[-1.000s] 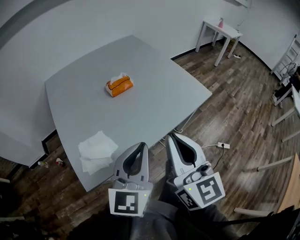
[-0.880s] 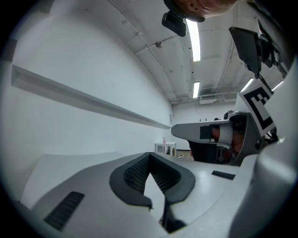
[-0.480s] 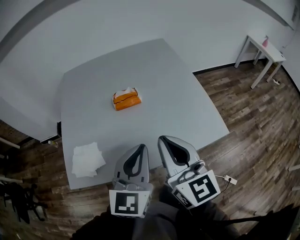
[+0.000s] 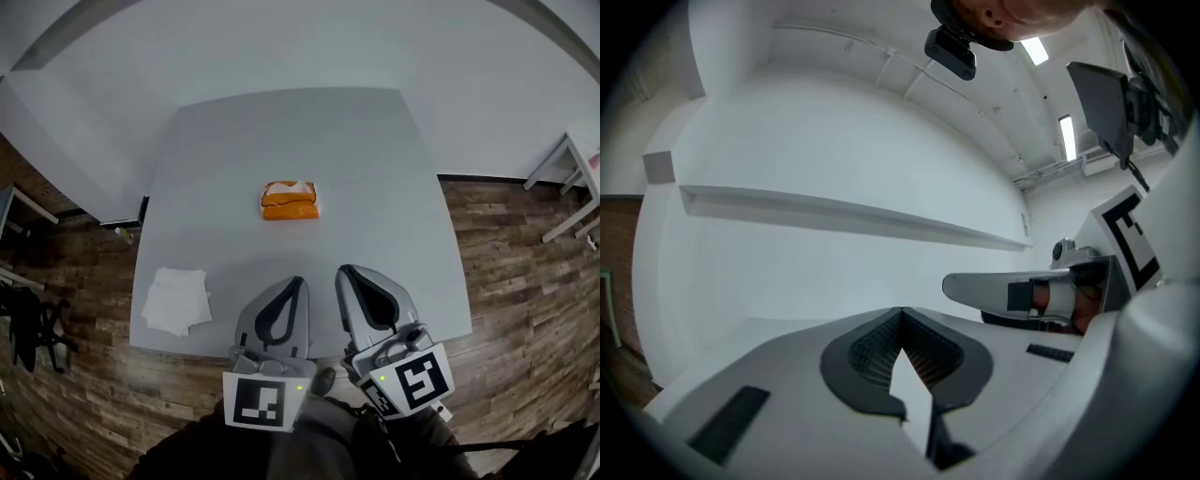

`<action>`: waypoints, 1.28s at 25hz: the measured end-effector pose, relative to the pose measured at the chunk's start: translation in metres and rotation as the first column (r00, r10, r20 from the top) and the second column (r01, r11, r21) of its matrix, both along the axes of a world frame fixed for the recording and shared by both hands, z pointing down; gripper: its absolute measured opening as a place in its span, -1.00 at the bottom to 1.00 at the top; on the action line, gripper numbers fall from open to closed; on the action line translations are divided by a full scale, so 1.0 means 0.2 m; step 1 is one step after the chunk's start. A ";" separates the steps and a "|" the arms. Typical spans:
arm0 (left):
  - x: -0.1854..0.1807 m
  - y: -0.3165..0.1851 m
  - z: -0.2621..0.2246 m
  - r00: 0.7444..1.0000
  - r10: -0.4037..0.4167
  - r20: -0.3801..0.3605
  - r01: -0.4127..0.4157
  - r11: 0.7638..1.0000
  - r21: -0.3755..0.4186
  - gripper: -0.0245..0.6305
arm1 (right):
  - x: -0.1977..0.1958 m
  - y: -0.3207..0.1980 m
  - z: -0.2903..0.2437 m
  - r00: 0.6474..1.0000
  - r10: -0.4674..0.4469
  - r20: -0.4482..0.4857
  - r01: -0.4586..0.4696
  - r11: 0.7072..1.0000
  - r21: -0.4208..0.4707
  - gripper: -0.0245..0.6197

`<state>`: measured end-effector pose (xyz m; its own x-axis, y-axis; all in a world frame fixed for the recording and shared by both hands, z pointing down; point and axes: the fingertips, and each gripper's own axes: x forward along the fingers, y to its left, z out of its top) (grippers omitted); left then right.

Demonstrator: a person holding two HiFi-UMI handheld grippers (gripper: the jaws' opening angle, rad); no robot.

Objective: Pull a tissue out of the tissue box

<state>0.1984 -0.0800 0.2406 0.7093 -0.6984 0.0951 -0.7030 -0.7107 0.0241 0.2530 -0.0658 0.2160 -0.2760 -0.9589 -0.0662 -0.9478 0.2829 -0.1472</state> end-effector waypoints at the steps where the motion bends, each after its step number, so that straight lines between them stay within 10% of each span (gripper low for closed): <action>1: 0.01 -0.04 0.01 1.000 -0.010 -0.008 0.010 1.000 -0.004 -0.93 | 0.01 -0.04 0.01 1.000 -0.011 -0.005 0.011 1.000 -0.003 -0.92; 32: 0.25 -1.23 0.98 0.997 -0.056 0.044 0.069 0.922 -0.380 -0.93 | 0.22 -1.37 0.97 0.987 -0.153 -0.054 0.132 0.950 -0.282 -0.70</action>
